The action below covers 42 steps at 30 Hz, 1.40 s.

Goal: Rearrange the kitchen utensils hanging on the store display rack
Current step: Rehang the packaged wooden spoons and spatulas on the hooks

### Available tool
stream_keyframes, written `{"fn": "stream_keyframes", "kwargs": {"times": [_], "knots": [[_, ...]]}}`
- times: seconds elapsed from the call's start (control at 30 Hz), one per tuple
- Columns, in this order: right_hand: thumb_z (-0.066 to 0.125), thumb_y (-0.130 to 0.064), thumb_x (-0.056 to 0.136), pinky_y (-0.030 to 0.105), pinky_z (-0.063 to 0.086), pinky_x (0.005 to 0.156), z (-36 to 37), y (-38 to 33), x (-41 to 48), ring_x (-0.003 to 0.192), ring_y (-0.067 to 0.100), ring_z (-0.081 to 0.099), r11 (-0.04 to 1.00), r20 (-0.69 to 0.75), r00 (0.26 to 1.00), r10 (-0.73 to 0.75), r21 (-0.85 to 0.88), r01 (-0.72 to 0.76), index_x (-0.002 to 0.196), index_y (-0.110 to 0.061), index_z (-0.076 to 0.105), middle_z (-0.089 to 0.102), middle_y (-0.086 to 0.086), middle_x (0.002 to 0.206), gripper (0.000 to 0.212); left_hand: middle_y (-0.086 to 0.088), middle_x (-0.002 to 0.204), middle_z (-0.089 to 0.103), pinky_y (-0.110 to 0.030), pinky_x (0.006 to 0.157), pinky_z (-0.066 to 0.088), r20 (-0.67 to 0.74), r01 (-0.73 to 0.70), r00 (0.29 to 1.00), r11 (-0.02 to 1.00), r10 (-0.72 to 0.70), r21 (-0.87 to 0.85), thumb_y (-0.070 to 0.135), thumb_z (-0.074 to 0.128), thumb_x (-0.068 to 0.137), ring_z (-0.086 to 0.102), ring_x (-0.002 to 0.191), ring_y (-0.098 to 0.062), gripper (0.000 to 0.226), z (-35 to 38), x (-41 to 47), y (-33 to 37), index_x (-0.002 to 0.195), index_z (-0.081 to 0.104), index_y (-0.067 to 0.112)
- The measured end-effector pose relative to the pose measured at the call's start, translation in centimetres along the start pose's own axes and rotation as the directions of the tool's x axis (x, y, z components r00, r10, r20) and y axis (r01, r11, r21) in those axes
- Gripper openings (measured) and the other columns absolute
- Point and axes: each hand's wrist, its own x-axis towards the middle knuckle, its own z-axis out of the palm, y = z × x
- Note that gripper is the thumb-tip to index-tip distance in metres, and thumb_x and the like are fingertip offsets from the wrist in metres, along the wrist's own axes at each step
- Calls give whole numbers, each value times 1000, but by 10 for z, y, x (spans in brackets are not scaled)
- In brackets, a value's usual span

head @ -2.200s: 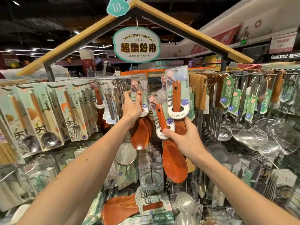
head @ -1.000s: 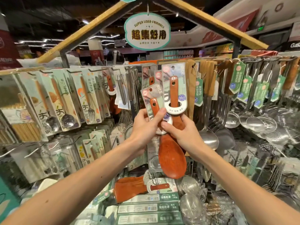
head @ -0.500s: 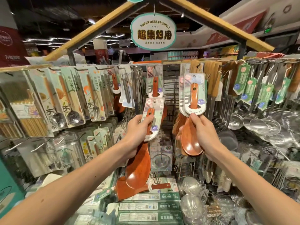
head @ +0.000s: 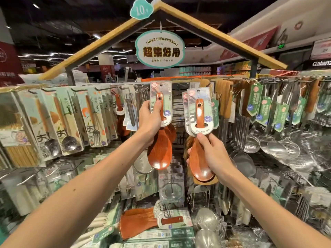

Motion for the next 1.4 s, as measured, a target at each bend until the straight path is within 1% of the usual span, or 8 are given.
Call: {"fn": "stream_keyframes", "kwargs": {"times": [0.27, 0.43, 0.77, 0.9, 1.0, 1.13, 1.27, 1.4], "knots": [[46, -34, 104, 41, 60, 63, -6, 3, 7, 66, 34, 71, 1000, 18, 1000, -6, -14, 6, 115, -20, 57, 73, 19, 82, 22, -4, 111, 68, -47, 93, 54, -34, 79, 997, 993, -76, 82, 39, 49, 102, 67, 101, -22, 19, 11, 30, -23, 114, 51, 24], [46, -34, 104, 45, 61, 67, -7, 6, 14, 66, 33, 71, 1000, 24, 1000, -17, -4, 17, 118, -20, 57, 73, 17, 79, 23, -1, 109, 64, -33, 82, 48, -34, 78, 997, 983, -74, 167, 34, 46, 105, 62, 96, -17, 20, 17, 43, -29, 117, 51, 20], [47, -33, 103, 54, 60, 72, -6, 9, 16, 67, 38, 69, 1000, 37, 999, -13, 3, 13, 117, -23, 57, 72, 16, 78, 20, -3, 110, 65, -30, 76, 45, 2, 98, 995, 968, -101, 232, 36, 47, 104, 61, 91, -15, 31, 20, 51, -37, 124, 56, 14], [47, -34, 103, 50, 60, 69, -8, 6, 13, 67, 39, 69, 1000, 47, 999, -27, -9, 27, 117, -25, 57, 71, 18, 79, 19, -6, 124, 57, -37, 88, 42, -39, 174, 985, 937, -170, 303, 42, 43, 104, 55, 107, -23, 41, 15, 37, -39, 132, 47, 13], [47, -35, 103, 51, 60, 70, -8, 5, 11, 68, 40, 69, 998, 56, 997, -50, -28, 51, 121, -26, 56, 72, 18, 81, 22, -7, 139, 42, -38, 101, 40, -89, 103, 993, 943, -79, 315, 43, 48, 102, 50, 118, -25, 53, 11, 13, -35, 144, 30, 16], [50, -46, 99, 54, 57, 84, -3, 11, 10, 79, 26, 73, 982, 42, 992, -115, -148, 120, 119, -35, 58, 75, 8, 86, 24, 0, 102, 59, -48, 96, 51, -3, -8, 1000, 980, 9, 196, 52, 53, 96, 62, 94, -18, 32, 9, -28, -16, 115, 48, 27], [46, -78, 82, 53, 51, 94, 12, 18, 8, 102, 15, 68, 951, 51, 991, -126, -279, 136, 113, -51, 57, 72, -12, 108, 43, -2, 99, 65, -41, 86, 56, 195, 96, 974, 990, -116, 106, 65, 62, 84, 62, 84, -13, 51, 11, -61, 5, 113, 51, 25], [46, -56, 96, 44, 50, 88, 29, 16, -3, 98, 11, 63, 897, 44, 984, -172, -407, 175, 106, -32, 55, 70, -12, 95, 27, 10, 82, 57, -26, 68, 47, 139, 105, 982, 985, -125, 140, 53, 82, 72, 58, 73, -5, 58, 8, -69, 8, 112, 49, 26]]}}
